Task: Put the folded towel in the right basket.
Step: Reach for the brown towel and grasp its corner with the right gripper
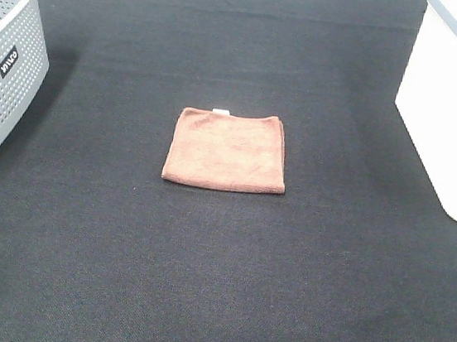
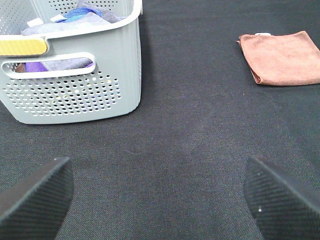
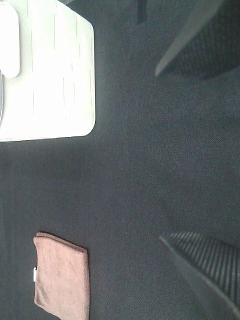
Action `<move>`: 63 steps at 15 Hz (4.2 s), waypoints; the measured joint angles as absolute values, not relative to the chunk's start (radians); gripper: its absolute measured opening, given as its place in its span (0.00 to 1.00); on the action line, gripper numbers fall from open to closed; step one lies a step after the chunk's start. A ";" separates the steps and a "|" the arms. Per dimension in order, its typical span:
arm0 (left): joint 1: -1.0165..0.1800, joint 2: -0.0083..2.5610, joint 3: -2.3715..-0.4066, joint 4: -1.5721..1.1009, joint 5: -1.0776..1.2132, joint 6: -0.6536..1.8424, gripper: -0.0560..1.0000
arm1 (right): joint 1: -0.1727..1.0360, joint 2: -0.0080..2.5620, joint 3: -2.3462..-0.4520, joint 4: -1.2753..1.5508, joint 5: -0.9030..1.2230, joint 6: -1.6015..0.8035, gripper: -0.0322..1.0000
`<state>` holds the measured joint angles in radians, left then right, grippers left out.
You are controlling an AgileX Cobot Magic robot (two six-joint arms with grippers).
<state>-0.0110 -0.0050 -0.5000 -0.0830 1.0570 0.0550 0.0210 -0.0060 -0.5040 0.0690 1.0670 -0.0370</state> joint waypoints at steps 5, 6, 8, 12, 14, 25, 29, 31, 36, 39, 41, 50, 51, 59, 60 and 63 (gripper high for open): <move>-0.011 -0.005 -0.500 -0.083 1.057 0.055 0.88 | 0.021 -0.006 -0.504 0.069 1.067 -0.037 0.77; -0.011 -0.005 -0.500 -0.083 1.057 0.055 0.88 | 0.021 -0.006 -0.504 0.069 1.067 -0.037 0.77; -0.011 -0.005 -0.500 -0.083 1.057 0.055 0.88 | 0.021 -0.006 -0.504 0.069 1.067 -0.037 0.77; -0.011 -0.005 -0.500 -0.083 1.057 0.055 0.88 | 0.021 -0.006 -0.504 0.069 1.067 -0.037 0.77; -0.011 -0.005 -0.500 -0.083 1.057 0.055 0.88 | 0.021 -0.006 -0.504 0.069 1.067 -0.037 0.77; -0.011 -0.005 -0.500 -0.083 1.057 0.055 0.88 | 0.021 -0.006 -0.504 0.069 1.067 -0.037 0.77; -0.011 -0.005 -0.500 -0.083 1.057 0.055 0.88 | 0.021 -0.006 -0.504 0.069 1.067 -0.037 0.77; -0.011 -0.005 -0.500 -0.083 1.057 0.055 0.88 | 0.021 -0.006 -0.504 0.069 1.067 -0.037 0.77; -0.011 -0.005 -0.500 -0.083 1.057 0.055 0.88 | 0.021 -0.006 -0.504 0.069 1.067 -0.037 0.77; -0.011 -0.005 -0.500 -0.083 1.057 0.055 0.88 | 0.021 -0.006 -0.504 0.069 1.067 -0.037 0.77; -0.011 -0.005 -0.500 -0.083 1.057 0.055 0.88 | 0.021 -0.006 -0.504 0.069 1.067 -0.037 0.77; -0.011 -0.005 -0.500 -0.083 1.057 0.055 0.88 | 0.021 -0.006 -0.504 0.069 1.067 -0.037 0.77; -0.011 -0.005 -0.500 -0.083 1.057 0.055 0.88 | 0.021 -0.006 -0.504 0.069 1.067 -0.037 0.77; -0.011 -0.005 -0.500 -0.083 1.057 0.055 0.88 | 0.021 0.091 -0.522 0.070 1.002 -0.037 0.77; -0.011 -0.005 -0.500 -0.083 1.057 0.055 0.88 | 0.021 0.161 -0.538 0.075 0.948 -0.037 0.77; -0.011 -0.005 -0.500 -0.083 1.057 0.055 0.88 | 0.021 0.438 -0.620 0.155 0.790 -0.044 0.77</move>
<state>-0.0110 -0.0050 -0.5000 -0.0830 1.0570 0.0550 0.0210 0.4380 -0.6200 0.1550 0.7900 -0.0440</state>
